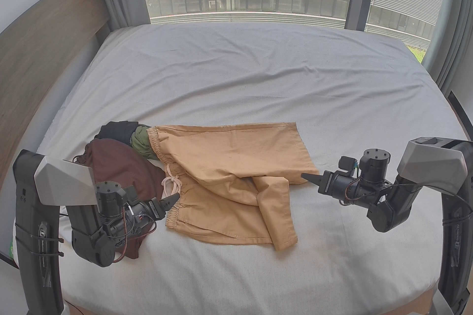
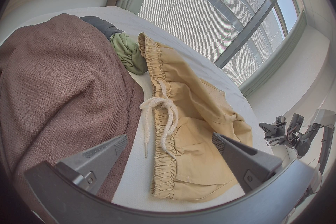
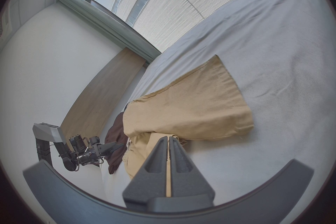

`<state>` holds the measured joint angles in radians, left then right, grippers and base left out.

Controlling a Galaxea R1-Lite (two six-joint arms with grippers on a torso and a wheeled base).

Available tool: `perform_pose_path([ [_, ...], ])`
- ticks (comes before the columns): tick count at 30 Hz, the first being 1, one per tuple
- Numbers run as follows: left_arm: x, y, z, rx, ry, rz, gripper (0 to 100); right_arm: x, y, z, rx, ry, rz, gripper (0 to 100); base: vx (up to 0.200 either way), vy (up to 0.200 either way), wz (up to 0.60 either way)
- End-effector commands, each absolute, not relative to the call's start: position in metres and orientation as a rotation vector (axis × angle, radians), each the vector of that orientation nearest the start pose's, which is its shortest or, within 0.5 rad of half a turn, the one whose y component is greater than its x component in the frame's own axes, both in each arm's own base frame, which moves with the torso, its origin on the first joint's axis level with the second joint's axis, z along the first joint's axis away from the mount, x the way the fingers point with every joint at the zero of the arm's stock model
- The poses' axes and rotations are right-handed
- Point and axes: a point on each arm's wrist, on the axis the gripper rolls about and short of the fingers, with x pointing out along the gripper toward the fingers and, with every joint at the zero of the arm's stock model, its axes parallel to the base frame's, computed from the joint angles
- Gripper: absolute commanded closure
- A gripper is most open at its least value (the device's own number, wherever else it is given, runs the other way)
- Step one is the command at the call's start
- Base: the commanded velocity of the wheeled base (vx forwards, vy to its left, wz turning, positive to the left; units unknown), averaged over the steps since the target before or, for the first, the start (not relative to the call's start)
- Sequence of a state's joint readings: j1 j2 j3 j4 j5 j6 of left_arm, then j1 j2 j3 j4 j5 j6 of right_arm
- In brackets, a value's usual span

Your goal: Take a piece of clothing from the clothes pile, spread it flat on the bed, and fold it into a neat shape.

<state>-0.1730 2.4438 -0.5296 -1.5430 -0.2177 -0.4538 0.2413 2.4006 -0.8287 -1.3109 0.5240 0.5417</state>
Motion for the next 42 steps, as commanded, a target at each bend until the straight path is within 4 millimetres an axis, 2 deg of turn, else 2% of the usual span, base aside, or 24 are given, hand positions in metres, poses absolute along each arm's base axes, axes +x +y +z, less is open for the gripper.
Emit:
perform_pose_path([
  [1, 0.331, -0.063, -0.037, -0.45, 0.462, -0.294, 0, 0.374, 0.09, -0.004, 0.561, 0.491, 0.628, 100, 0.0, 0.0, 0.0],
  [6, 0.331, -0.063, -0.037, -0.449, 0.463, -0.295, 0, 0.367, 0.084, -0.01, 0.565, 0.5, 0.62, 100, 0.0, 0.0, 0.0],
  [18, 0.332, -0.064, -0.04, -0.451, 0.469, -0.293, 0, 0.353, 0.103, -0.043, 0.556, 0.568, 0.662, 100, 0.0, 0.0, 0.0],
  [19, 0.332, -0.064, -0.04, -0.451, 0.469, -0.295, 0, 0.353, 0.103, -0.043, 0.556, 0.568, 0.662, 0, 0.0, 0.0, 0.0],
  [35, 0.332, -0.065, -0.045, -0.45, 0.48, -0.295, 0, 0.319, 0.12, -0.074, 0.536, 0.731, 0.686, 0, 0.0, 0.0, 0.0],
  [39, 0.332, -0.065, -0.045, -0.45, 0.48, -0.295, 0, 0.303, 0.13, -0.077, 0.523, 0.786, 0.713, 0, 0.0, 0.0, 0.0],
  [42, 0.331, -0.065, -0.045, -0.448, 0.482, -0.295, 0, 0.301, 0.132, -0.075, 0.522, 0.787, 0.72, 0, 0.0, 0.0, 0.0],
])
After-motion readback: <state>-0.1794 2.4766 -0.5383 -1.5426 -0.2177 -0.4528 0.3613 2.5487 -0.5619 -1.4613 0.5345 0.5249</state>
